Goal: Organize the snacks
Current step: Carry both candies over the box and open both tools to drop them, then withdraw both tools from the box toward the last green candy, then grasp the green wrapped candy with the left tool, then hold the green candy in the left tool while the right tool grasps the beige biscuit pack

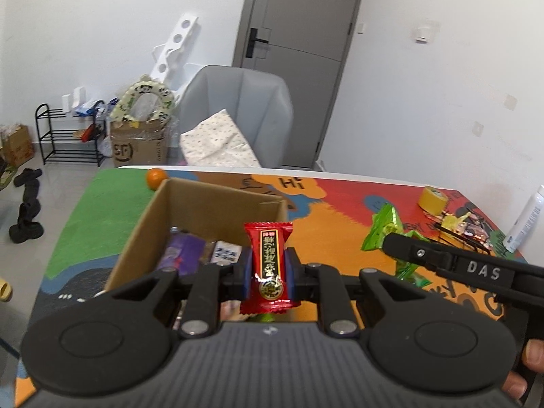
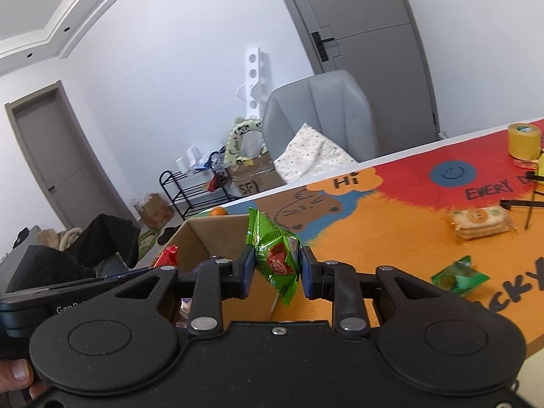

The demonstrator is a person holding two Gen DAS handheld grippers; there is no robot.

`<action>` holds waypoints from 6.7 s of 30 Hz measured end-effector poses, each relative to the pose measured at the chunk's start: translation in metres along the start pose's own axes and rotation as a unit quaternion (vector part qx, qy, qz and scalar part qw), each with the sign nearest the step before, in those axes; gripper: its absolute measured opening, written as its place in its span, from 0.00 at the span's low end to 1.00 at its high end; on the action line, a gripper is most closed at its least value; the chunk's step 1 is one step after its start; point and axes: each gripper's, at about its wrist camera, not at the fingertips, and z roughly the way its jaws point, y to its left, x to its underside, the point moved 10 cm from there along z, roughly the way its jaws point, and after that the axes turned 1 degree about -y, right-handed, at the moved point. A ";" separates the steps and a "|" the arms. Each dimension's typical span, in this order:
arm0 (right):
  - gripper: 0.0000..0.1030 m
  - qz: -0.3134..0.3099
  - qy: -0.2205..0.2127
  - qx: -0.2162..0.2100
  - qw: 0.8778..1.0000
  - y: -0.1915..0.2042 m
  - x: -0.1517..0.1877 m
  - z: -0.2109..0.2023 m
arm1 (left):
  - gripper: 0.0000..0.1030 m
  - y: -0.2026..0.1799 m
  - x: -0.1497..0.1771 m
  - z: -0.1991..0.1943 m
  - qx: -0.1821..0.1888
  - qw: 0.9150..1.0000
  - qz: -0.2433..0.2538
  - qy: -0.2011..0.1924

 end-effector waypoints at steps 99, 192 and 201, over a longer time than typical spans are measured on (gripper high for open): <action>0.91 0.099 -0.006 0.170 0.980 -0.207 0.027 -0.060 | 0.86 -0.160 0.049 0.088 0.089 0.995 0.025 0.048; 0.78 0.082 0.015 0.154 0.985 -0.253 0.011 0.034 | 0.29 -0.134 0.050 0.176 0.022 0.999 0.012 0.024; 0.78 0.056 0.006 0.154 0.986 -0.268 -0.013 0.058 | 0.29 -0.119 0.049 0.169 0.009 1.000 0.003 0.024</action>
